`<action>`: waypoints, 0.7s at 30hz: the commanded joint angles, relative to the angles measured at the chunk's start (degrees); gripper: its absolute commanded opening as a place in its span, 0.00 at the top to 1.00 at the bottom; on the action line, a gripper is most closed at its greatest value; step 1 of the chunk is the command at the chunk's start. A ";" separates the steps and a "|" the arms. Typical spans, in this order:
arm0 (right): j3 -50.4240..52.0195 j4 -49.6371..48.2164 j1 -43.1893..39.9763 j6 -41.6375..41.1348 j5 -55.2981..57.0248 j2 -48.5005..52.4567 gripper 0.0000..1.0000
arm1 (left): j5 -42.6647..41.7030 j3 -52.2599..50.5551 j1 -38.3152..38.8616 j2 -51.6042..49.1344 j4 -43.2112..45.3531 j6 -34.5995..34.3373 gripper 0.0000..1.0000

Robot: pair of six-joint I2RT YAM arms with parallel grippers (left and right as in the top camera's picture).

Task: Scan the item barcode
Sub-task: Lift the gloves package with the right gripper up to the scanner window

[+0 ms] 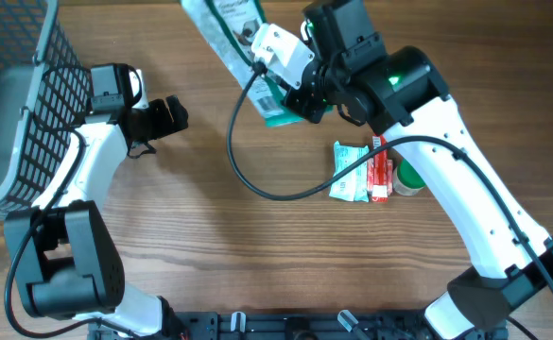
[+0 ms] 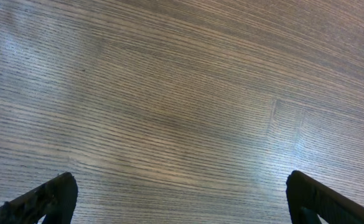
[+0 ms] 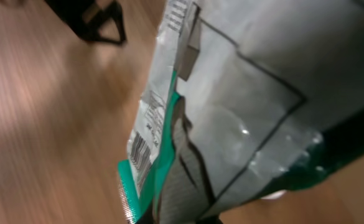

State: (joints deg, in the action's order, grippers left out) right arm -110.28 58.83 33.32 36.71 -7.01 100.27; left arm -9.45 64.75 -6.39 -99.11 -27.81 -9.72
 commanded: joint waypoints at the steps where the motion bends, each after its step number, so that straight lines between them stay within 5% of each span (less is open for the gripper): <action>1: -0.70 -1.05 -0.02 13.42 10.01 3.17 0.96 | 0.52 0.50 -0.48 0.52 0.15 0.26 0.00; 11: -0.68 -23.17 -1.18 33.35 33.90 17.40 0.96 | 0.52 0.50 -0.48 0.52 0.15 0.26 0.00; 21: -0.66 -49.83 -5.18 27.36 39.58 27.36 0.96 | 0.52 0.50 -0.48 0.52 0.15 0.26 0.00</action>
State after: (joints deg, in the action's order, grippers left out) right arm -110.19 11.77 28.34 68.66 29.95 124.64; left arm -9.45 64.75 -6.39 -99.11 -27.79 -9.72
